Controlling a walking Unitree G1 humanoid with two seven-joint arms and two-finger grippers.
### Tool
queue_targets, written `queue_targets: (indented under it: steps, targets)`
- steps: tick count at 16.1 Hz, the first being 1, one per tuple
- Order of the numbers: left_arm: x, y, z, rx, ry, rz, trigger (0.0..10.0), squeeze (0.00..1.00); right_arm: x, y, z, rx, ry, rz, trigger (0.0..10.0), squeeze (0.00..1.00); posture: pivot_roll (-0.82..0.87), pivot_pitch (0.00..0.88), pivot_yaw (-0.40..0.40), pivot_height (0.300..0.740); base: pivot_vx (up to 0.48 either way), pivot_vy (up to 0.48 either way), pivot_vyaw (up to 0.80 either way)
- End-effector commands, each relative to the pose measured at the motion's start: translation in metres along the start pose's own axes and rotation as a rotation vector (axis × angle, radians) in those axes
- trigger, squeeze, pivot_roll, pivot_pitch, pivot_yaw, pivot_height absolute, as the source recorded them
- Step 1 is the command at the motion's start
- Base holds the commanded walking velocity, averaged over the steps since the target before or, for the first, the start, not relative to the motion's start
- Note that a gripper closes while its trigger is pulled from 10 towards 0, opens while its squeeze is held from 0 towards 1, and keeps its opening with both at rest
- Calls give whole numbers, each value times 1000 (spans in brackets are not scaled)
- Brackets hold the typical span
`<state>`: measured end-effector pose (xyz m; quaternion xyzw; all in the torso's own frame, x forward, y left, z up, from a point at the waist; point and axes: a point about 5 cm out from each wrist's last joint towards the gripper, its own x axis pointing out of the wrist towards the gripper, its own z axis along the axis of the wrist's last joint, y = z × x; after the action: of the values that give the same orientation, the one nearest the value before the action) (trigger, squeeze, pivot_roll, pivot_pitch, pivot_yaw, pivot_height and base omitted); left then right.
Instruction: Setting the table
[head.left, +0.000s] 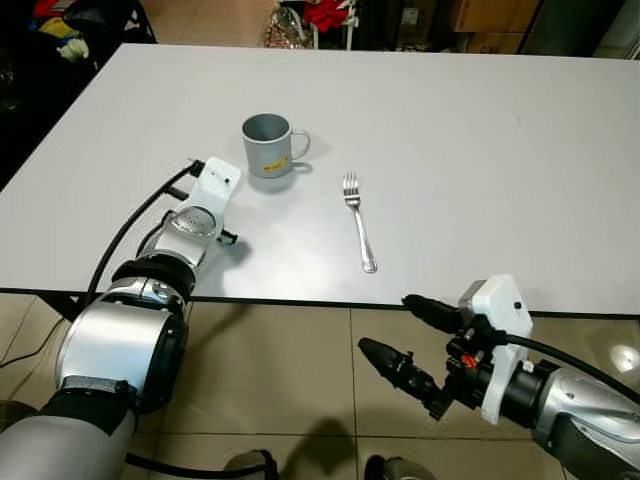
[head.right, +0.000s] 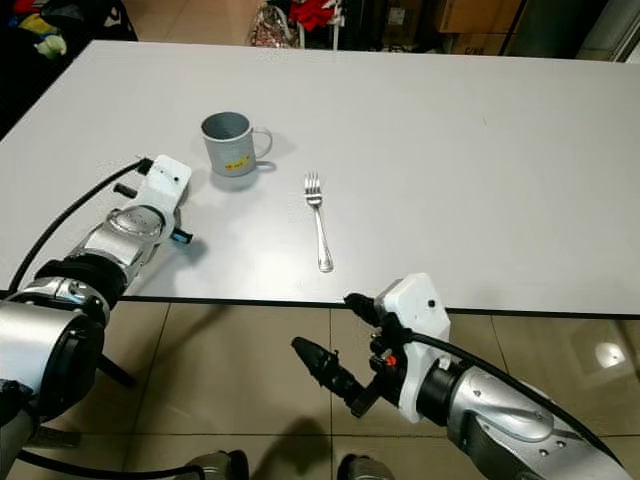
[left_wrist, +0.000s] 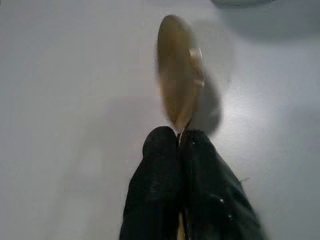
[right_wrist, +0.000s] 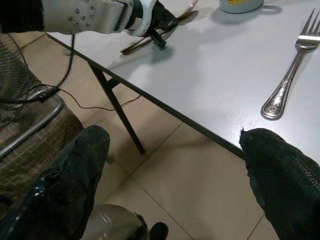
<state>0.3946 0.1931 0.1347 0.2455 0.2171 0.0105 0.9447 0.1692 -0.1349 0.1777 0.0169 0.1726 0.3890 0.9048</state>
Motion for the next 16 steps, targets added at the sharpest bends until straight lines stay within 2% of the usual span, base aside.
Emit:
queue_targets:
  steps: [1,5,7,8,9,10,11,12,14,15,16]
  targets:
    - [0,-2,-8,-22,40,-11,10000,1000,-4,3,2,-9,-3,6,10000,0,-100,151,25,740,0,0,0]
    - [0,2,-5,-34,28,4,10000,1000,-3,2,1,-11,2,-1,10000,0,-95,144,26,740,0,0,0]
    - [0,7,1,-62,3,17,10000,1000,-3,1,0,-10,3,-7,10000,0,-85,118,31,740,0,0,0]
    - [0,10,11,-90,-37,18,10000,1000,-4,-1,0,-16,-1,-15,10000,0,-80,93,38,740,0,0,0]
    - [-1,14,21,-117,-80,16,10000,922,-3,-4,-1,-21,-6,-29,10000,0,-73,64,42,740,0,0,0]
    - [-3,22,39,-177,-161,9,10000,0,-2,-11,1,-30,-21,-66,10000,0,-67,24,53,740,0,0,0]
    - [-6,30,51,-241,-223,8,10000,0,0,-18,2,-42,-32,-128,10000,0,-66,0,63,740,0,0,0]
    - [-9,40,64,-311,-297,1,10000,0,6,-40,3,-77,-45,-334,10000,0,-71,0,75,740,0,0,0]
    - [-12,43,67,-296,-366,-26,10000,0,17,-52,3,-83,-75,-463,10000,0,-67,0,86,740,0,0,0]
    - [-13,42,65,-286,-384,-45,10000,0,20,-54,4,-88,-88,-487,10000,0,-65,0,89,740,0,0,0]
    - [-16,34,52,-261,-411,-98,10000,0,26,-57,2,-73,-119,-529,10000,0,-56,0,92,740,0,0,0]
